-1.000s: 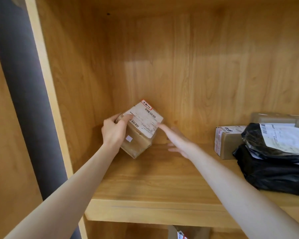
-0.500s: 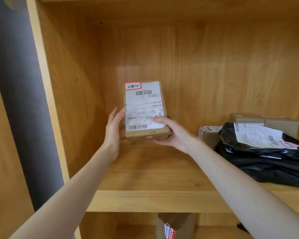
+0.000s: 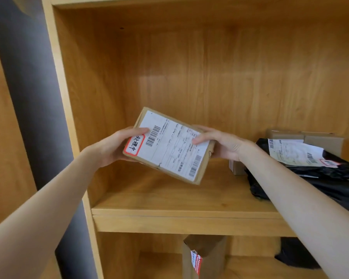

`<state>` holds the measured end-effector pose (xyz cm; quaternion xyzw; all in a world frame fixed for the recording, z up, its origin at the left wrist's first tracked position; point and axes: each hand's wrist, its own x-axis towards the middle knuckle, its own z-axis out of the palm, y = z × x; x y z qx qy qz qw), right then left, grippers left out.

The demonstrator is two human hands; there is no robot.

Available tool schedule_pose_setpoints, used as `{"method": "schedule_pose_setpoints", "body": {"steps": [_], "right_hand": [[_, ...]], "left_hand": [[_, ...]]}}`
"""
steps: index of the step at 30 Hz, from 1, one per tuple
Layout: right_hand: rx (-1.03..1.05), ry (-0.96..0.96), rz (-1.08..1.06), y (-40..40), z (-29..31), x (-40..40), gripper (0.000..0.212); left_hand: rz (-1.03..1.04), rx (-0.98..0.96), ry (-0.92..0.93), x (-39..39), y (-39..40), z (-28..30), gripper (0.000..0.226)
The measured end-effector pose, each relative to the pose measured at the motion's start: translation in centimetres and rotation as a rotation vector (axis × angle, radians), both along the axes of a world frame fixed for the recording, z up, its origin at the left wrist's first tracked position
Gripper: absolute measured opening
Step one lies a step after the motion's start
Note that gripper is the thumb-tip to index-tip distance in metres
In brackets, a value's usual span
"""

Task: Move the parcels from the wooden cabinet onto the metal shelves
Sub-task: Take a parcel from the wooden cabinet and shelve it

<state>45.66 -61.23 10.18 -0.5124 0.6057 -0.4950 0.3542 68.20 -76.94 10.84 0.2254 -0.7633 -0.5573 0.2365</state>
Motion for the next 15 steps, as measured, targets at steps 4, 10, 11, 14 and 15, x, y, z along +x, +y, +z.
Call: {"method": "schedule_pose_setpoints", "body": {"steps": [4,10,11,14,15], "right_hand": [[-0.19,-0.213,-0.228,-0.3,-0.2,0.8,0.119],[-0.196,-0.368,-0.293,-1.1,-1.1,3.7,0.124],[-0.184,-0.373,-0.276,-1.4,-1.1,4.4,0.117],[-0.21,-0.37,-0.236,-2.3,-0.8,5.9,0.077],[-0.229,-0.368,-0.246,-2.5,-0.9,6.0,0.07]], "left_hand": [[0.225,0.119,0.184,-1.1,0.4,-0.5,0.086],[0.322,0.475,0.545,-4.3,3.4,-1.3,0.107],[0.307,0.5,0.573,-5.0,4.1,-1.5,0.104],[0.24,0.513,0.599,-6.6,5.7,-2.3,0.087],[0.218,0.491,0.582,-6.9,5.9,-2.7,0.084]]}}
